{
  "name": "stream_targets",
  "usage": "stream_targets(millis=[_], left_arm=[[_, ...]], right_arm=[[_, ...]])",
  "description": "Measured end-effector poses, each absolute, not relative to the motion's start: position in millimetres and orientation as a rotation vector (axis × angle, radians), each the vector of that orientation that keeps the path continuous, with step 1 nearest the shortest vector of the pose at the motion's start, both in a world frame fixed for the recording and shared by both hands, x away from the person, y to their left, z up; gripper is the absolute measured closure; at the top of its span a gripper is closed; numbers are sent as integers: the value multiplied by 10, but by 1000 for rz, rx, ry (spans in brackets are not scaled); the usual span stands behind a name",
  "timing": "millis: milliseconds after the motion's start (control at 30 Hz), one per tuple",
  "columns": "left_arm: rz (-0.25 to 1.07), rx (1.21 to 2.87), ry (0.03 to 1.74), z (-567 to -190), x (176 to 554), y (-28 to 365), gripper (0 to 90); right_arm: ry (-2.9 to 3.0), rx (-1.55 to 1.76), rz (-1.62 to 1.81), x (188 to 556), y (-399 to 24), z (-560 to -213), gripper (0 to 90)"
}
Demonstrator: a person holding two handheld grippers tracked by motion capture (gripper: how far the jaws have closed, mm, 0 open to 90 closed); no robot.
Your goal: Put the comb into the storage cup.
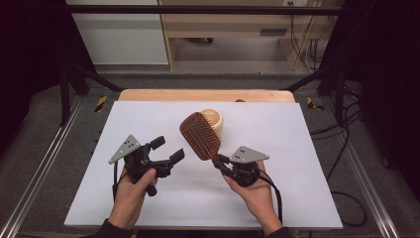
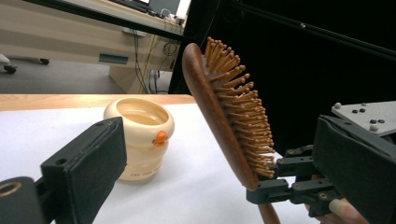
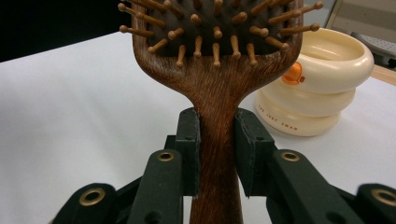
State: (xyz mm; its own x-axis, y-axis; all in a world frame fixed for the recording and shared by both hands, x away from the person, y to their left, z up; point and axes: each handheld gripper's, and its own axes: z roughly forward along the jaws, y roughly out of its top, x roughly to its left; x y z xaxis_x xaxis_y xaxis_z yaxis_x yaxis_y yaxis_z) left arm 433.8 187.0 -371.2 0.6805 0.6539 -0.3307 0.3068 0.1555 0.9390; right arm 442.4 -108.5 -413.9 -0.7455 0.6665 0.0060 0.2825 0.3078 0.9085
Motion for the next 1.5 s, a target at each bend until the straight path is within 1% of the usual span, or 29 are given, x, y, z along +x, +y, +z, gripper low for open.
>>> stream_targets(millis=[500, 700, 900, 1500], left_arm=[[250, 1431, 862, -3720, 4376, 1773, 33], [254, 1438, 855, -3736, 4376, 1723, 33], [229, 1414, 855, -3721, 4385, 1653, 33], [232, 1390, 871, -3723, 4427, 1593, 37]], right_arm=[[2178, 868, 1437, 4408, -1087, -4196, 728], [2167, 857, 1445, 4397, -1097, -4186, 729], [2158, 851, 1456, 4389, -1100, -4181, 729], [2170, 807, 1479, 4347, -1021, -4193, 728]])
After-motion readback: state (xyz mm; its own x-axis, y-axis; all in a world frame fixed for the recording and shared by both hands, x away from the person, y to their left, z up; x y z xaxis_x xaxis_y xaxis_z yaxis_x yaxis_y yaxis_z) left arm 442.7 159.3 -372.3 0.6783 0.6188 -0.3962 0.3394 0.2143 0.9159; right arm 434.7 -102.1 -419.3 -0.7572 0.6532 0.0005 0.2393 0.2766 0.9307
